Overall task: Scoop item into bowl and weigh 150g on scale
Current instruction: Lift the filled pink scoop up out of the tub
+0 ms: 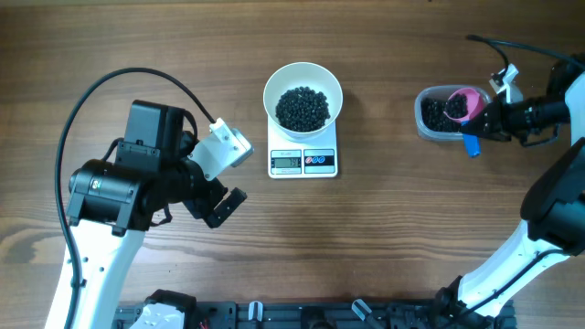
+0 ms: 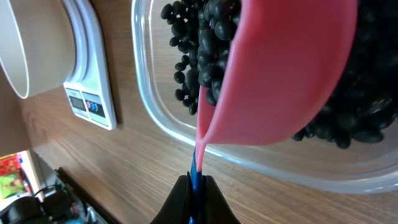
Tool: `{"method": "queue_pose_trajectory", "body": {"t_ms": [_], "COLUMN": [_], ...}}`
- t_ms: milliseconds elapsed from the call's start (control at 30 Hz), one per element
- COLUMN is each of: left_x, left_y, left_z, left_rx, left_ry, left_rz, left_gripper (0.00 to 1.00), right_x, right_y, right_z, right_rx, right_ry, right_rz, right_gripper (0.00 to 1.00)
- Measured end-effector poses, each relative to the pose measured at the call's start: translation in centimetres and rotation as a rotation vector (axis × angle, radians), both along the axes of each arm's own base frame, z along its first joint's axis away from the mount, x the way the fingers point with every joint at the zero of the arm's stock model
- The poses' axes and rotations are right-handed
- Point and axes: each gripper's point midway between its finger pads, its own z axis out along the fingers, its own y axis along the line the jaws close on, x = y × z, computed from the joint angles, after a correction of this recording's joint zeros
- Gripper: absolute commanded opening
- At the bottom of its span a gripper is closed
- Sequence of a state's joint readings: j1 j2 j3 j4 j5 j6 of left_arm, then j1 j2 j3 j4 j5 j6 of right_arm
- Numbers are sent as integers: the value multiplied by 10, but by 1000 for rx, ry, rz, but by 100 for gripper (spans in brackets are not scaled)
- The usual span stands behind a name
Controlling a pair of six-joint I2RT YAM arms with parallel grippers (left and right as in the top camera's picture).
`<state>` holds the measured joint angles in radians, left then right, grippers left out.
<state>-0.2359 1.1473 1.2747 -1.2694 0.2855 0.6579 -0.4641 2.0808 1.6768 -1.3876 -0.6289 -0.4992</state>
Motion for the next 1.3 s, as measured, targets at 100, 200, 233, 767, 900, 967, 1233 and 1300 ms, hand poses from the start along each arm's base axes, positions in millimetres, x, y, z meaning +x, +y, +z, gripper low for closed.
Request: {"method": "queue_pose_trajectory", "body": {"t_ms": [100, 200, 233, 767, 900, 967, 1233, 1300], "left_x": [0, 0, 0, 0, 0, 0, 0, 0], "left_y": [0, 0, 0, 0, 0, 0, 0, 0], "left_z": [0, 0, 0, 0, 0, 0, 0, 0], "left_rx": [0, 0, 0, 0, 0, 0, 0, 0], "left_ry": [0, 0, 0, 0, 0, 0, 0, 0], "left_rz": [0, 0, 0, 0, 0, 0, 0, 0], "left_gripper": [100, 100, 100, 100, 100, 100, 100, 100], "right_x": [-3, -7, -8, -5, -4, -2, 12, 15], "right_y": [3, 6, 7, 25, 32, 35, 47, 49], "right_z": [1, 2, 3, 21, 29, 34, 56, 61], "right_rx": [16, 30, 36, 169, 228, 262, 408, 439], "right_ry": [16, 25, 23, -20, -28, -36, -86, -83], "right_rz": [-1, 13, 16, 15, -4, -17, -86, -111], "right_gripper": [4, 4, 4, 4, 4, 4, 4, 4]}}
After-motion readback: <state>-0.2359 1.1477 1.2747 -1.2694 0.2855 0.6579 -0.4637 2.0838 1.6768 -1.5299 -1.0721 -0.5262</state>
